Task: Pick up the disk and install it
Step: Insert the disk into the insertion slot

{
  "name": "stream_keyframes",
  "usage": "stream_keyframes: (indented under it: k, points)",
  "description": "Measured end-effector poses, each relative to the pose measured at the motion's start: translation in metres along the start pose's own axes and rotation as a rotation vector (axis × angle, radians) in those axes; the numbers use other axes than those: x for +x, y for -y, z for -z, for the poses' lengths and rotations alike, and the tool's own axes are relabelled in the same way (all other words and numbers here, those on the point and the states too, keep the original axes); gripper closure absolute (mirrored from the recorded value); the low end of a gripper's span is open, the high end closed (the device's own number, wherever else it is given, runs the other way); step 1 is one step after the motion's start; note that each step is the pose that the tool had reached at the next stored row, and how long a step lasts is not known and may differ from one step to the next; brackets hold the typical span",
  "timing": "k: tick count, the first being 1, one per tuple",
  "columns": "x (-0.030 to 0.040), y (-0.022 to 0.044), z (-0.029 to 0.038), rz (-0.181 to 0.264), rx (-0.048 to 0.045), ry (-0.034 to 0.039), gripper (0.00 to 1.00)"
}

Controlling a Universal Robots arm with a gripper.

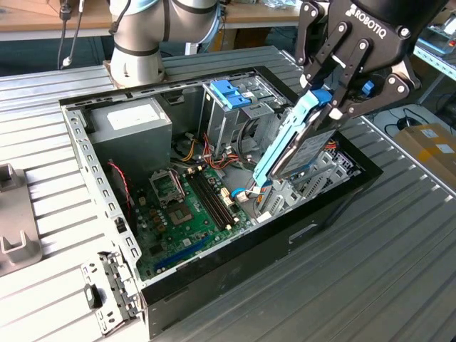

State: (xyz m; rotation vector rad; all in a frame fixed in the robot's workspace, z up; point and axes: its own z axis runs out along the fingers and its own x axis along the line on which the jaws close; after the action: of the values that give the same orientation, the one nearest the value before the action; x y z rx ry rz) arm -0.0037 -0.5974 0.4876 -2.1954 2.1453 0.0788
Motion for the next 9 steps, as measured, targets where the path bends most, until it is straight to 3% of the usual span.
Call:
stream_keyframes:
  k: [9]
  points:
    - [0.0009,0.0136,-0.0027,0.000,0.0000,-0.0001,0.63]
